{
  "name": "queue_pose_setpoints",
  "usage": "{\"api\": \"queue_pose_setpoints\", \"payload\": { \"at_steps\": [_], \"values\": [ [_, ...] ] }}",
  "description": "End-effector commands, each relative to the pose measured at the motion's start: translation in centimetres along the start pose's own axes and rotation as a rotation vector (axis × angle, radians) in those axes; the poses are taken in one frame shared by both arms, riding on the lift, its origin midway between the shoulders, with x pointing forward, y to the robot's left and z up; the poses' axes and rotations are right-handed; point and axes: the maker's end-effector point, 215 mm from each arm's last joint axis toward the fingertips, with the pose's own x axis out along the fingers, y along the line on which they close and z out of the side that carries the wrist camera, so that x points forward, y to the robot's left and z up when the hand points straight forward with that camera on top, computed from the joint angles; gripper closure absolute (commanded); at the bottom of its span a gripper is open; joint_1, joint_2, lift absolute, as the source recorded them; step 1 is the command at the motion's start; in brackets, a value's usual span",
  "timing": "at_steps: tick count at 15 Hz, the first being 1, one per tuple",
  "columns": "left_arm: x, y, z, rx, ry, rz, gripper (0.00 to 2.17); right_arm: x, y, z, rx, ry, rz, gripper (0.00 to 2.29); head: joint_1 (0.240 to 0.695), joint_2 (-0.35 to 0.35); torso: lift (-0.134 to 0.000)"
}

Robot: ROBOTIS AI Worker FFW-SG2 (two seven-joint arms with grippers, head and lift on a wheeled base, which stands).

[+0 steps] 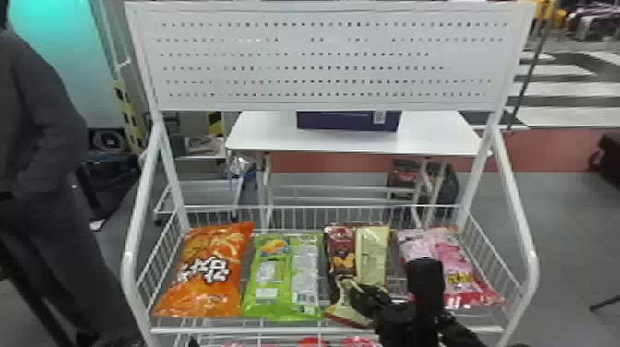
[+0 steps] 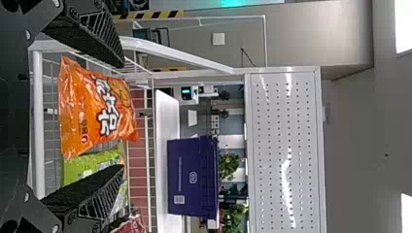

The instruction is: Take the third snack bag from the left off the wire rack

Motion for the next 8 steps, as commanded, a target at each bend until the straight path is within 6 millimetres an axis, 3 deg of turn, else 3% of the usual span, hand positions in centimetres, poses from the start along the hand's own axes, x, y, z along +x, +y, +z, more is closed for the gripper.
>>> {"api": "queue_pose_setpoints", "payload": {
  "at_steps": [1, 5, 8],
  "values": [
    [0.1, 0.0, 0.2, -0.001, -0.004, 0.000, 0.16, -1.0, -0.4, 1.5, -0.010, -0.046, -0.022, 2.19, 0.499, 0.000, 0.000],
    [0.0, -0.1, 0.2, -0.005, -0.005, -0.001, 0.16, -3.8, -0.9, 4.7, -0.029, -0.132, -0.032, 2.19, 0.499, 0.000, 0.000],
    [0.0, -0.2, 0.3, -0.003, -0.007, -0.002, 0.16, -8.1, -0.1, 8.4, -0.044, -0.229, -0.012, 2.19, 0.499, 0.000, 0.000]
  ]
}}
